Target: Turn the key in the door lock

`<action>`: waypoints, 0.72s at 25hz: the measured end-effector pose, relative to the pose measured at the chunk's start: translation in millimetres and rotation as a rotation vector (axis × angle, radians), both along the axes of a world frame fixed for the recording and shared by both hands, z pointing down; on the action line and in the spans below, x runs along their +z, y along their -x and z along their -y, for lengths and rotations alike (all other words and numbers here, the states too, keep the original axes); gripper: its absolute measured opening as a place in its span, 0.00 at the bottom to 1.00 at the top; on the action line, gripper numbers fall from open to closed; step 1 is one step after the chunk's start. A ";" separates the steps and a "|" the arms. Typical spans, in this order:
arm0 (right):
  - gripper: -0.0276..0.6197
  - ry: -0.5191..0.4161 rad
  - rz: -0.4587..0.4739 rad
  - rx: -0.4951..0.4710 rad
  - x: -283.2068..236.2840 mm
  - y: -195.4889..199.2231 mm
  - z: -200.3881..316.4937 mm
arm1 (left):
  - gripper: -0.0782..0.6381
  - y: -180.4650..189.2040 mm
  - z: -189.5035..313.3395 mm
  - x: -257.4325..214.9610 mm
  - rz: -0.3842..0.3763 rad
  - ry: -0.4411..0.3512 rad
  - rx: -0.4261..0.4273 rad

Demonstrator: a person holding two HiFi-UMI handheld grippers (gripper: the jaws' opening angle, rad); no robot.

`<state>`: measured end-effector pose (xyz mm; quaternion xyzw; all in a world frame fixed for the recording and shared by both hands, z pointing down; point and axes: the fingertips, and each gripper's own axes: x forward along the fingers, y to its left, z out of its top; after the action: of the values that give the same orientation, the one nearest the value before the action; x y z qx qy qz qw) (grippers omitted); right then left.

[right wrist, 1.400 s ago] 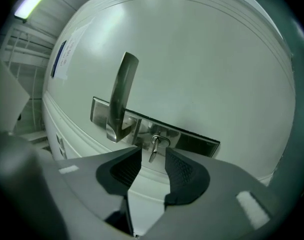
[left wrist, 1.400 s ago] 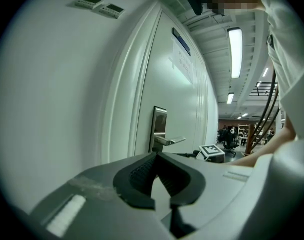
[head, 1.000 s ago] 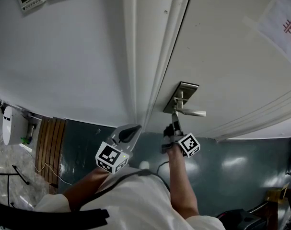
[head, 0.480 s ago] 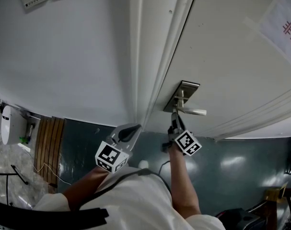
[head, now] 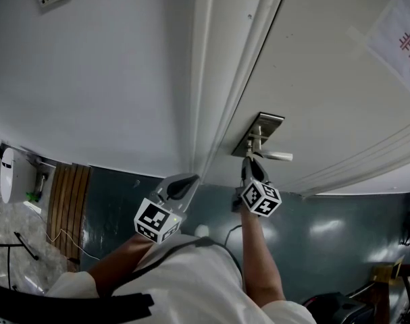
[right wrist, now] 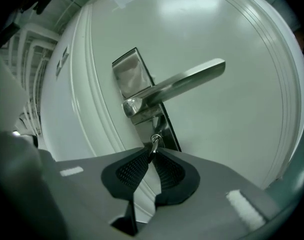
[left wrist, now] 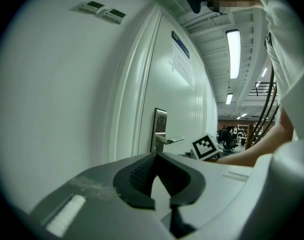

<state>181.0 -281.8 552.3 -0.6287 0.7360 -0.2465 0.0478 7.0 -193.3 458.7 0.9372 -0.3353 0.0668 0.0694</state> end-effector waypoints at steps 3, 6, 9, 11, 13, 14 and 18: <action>0.12 0.009 -0.084 0.007 0.0 0.4 -0.3 | 0.12 2.8 -0.9 -0.7 -0.001 -0.002 0.001; 0.12 0.017 -0.149 0.005 0.3 0.8 -0.5 | 0.12 6.1 -1.8 -1.9 -0.003 -0.005 0.003; 0.12 0.021 -0.211 0.002 0.2 1.4 -0.2 | 0.12 8.8 -2.9 -1.7 -0.002 -0.005 0.004; 0.12 0.024 -0.250 -0.002 0.1 2.0 0.2 | 0.12 10.2 -3.7 -1.3 -0.003 -0.004 0.005; 0.12 0.026 -0.280 -0.006 0.1 2.4 0.4 | 0.12 11.1 -4.6 -0.8 -0.003 -0.003 0.006; 0.13 0.025 -0.293 -0.008 0.0 2.5 0.4 | 0.12 11.4 -4.9 -0.5 -0.002 -0.003 0.006; 0.13 0.021 -0.360 -0.018 -0.5 2.7 0.2 | 0.12 13.1 -5.3 -0.8 -0.002 -0.003 0.003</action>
<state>178.3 -281.9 551.8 -0.6567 0.7356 -0.1377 -0.0935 -6.1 -188.0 457.9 0.9377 -0.3341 0.0656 0.0684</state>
